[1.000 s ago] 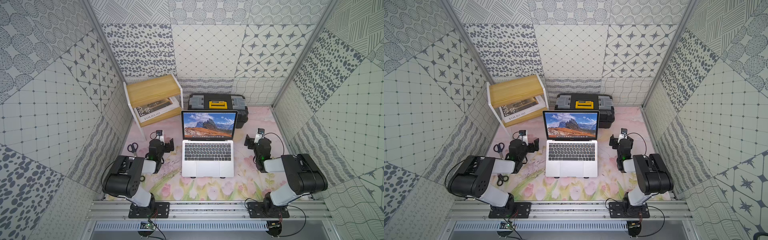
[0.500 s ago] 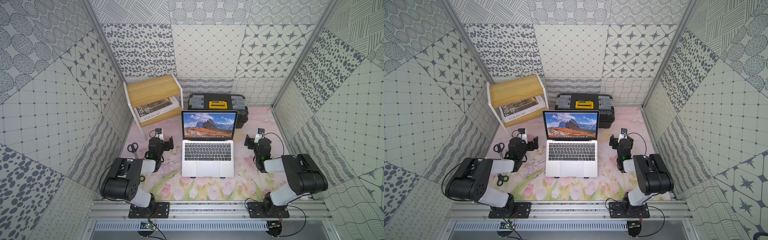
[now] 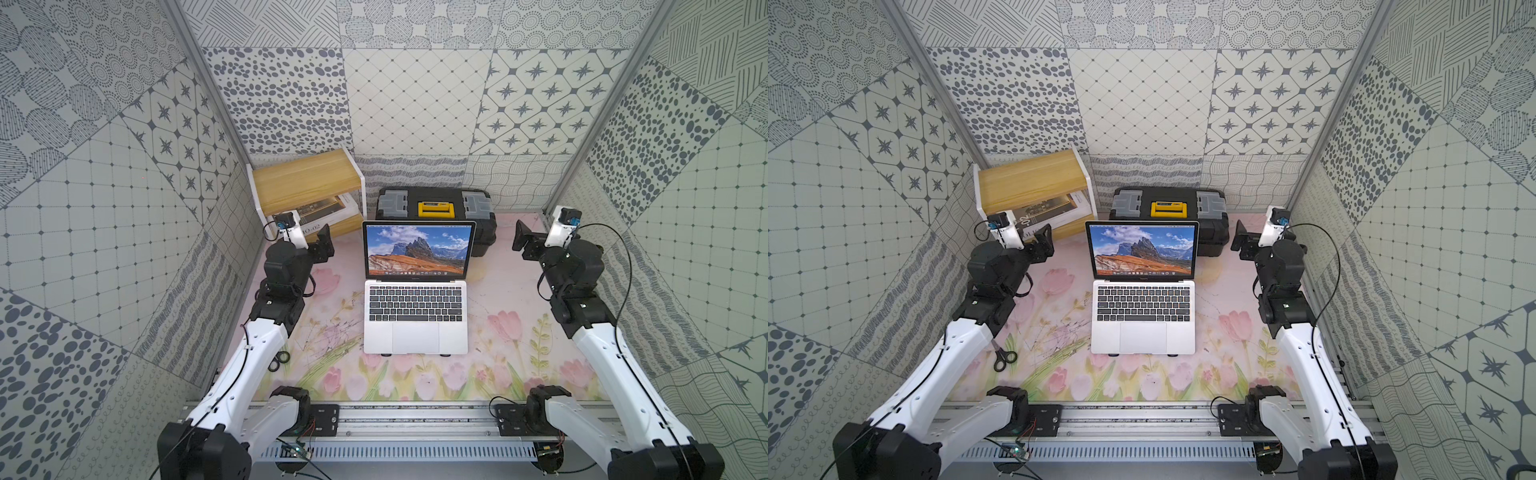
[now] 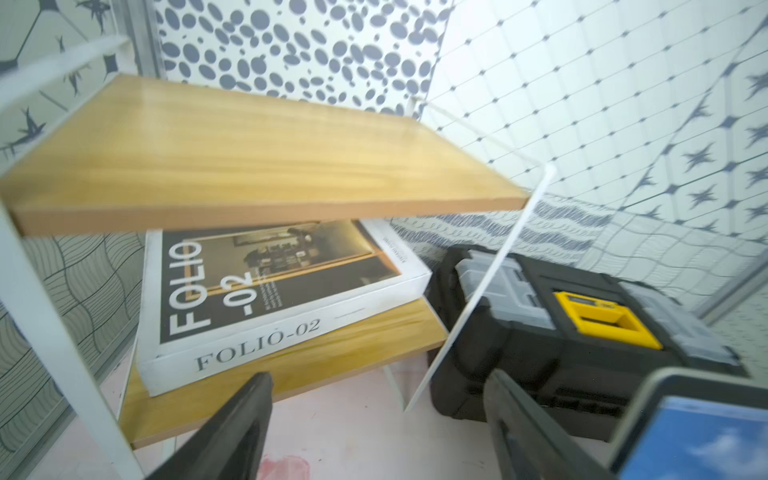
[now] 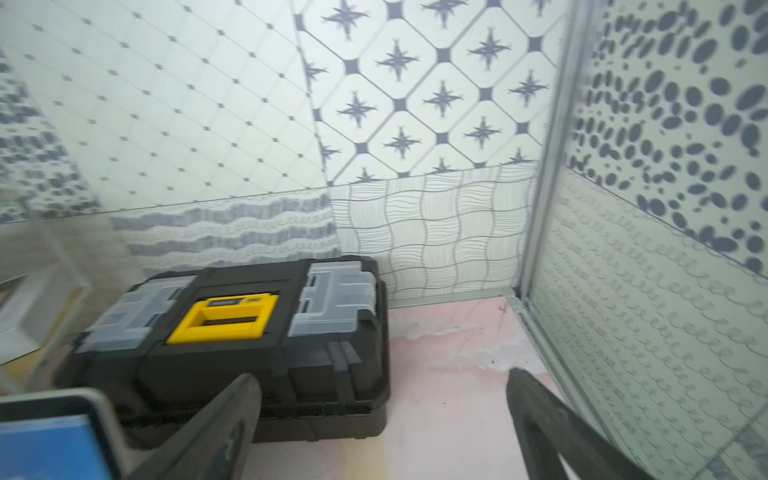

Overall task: Close the laptop lid and set it aside
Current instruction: Close the lid of the laptop.

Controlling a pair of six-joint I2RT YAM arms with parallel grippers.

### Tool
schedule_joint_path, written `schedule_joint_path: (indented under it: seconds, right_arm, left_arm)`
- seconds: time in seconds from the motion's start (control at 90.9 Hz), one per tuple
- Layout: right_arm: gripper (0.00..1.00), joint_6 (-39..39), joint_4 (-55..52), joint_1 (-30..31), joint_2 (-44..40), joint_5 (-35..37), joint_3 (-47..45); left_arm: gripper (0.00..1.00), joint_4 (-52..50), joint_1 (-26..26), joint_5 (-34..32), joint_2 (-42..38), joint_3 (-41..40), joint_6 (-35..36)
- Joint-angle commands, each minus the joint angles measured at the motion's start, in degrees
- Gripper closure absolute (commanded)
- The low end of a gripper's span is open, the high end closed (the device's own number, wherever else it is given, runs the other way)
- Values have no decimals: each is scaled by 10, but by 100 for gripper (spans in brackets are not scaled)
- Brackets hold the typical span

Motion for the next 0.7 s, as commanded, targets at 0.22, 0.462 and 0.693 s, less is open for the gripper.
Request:
schedule_joint_path:
  seconds: [0.22, 0.462, 0.693]
  right_arm:
    - [3, -28, -333, 10, 131, -490, 334]
    - [3, -165, -529, 161, 298, -283, 591]
    - [3, -194, -671, 205, 482, -253, 874]
  left_arm:
    - [13, -311, -220, 78, -100, 131, 34]
    - [17, -316, -419, 70, -66, 101, 57]
    - [19, -202, -513, 106, -46, -3, 20]
